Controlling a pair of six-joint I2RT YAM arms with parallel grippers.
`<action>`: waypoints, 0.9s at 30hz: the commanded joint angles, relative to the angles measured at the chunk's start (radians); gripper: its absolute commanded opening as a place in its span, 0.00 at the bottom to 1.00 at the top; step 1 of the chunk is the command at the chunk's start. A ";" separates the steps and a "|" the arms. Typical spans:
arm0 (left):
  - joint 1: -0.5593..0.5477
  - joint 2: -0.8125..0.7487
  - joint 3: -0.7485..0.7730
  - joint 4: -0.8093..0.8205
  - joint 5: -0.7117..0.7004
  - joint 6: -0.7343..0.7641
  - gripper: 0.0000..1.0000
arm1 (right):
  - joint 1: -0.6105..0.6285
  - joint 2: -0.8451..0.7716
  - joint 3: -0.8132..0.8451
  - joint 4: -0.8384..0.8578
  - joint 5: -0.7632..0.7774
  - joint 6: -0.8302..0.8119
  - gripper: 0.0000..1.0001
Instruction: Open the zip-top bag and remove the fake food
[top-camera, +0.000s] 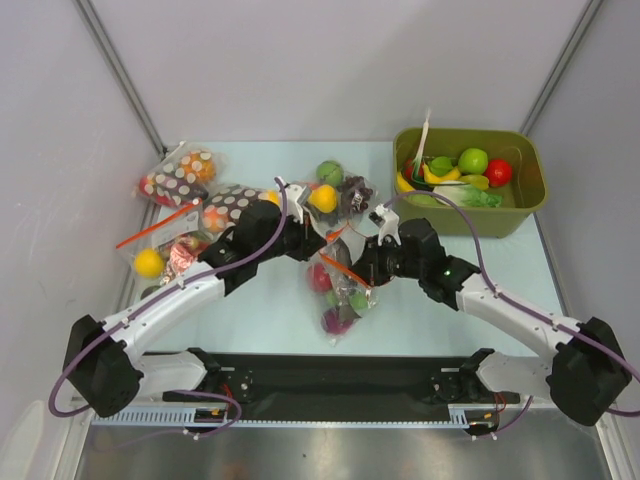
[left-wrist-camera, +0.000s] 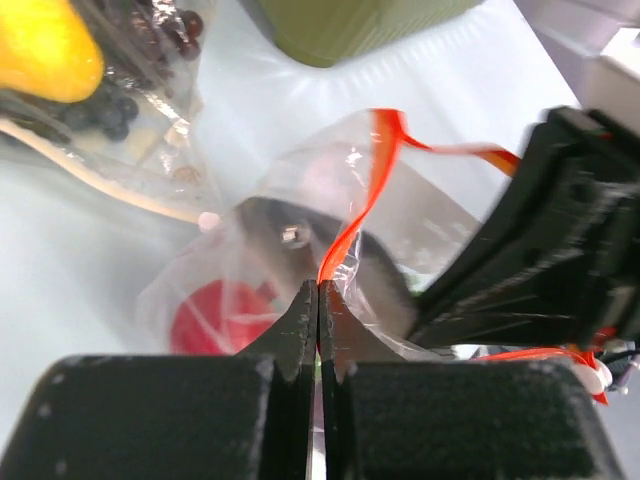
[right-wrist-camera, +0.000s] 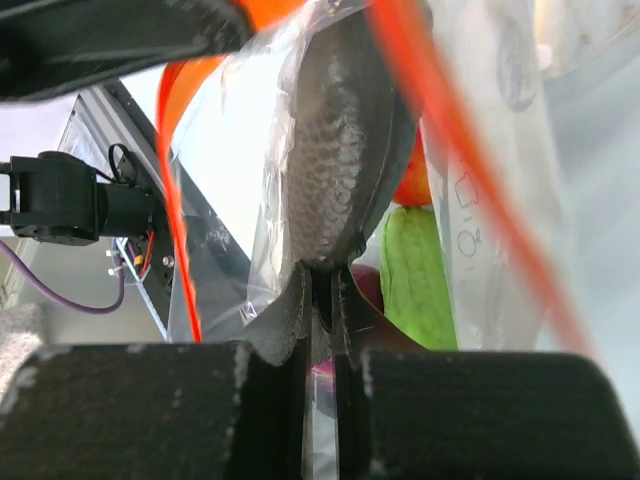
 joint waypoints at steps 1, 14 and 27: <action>0.035 0.002 0.035 0.011 -0.033 -0.030 0.00 | -0.004 -0.075 0.020 -0.047 -0.004 -0.057 0.00; 0.133 0.069 0.046 0.047 0.001 -0.053 0.00 | 0.005 -0.184 -0.015 -0.058 -0.108 -0.148 0.00; 0.152 0.112 0.107 0.080 0.101 -0.076 0.00 | 0.080 -0.058 0.047 -0.120 -0.110 -0.234 0.00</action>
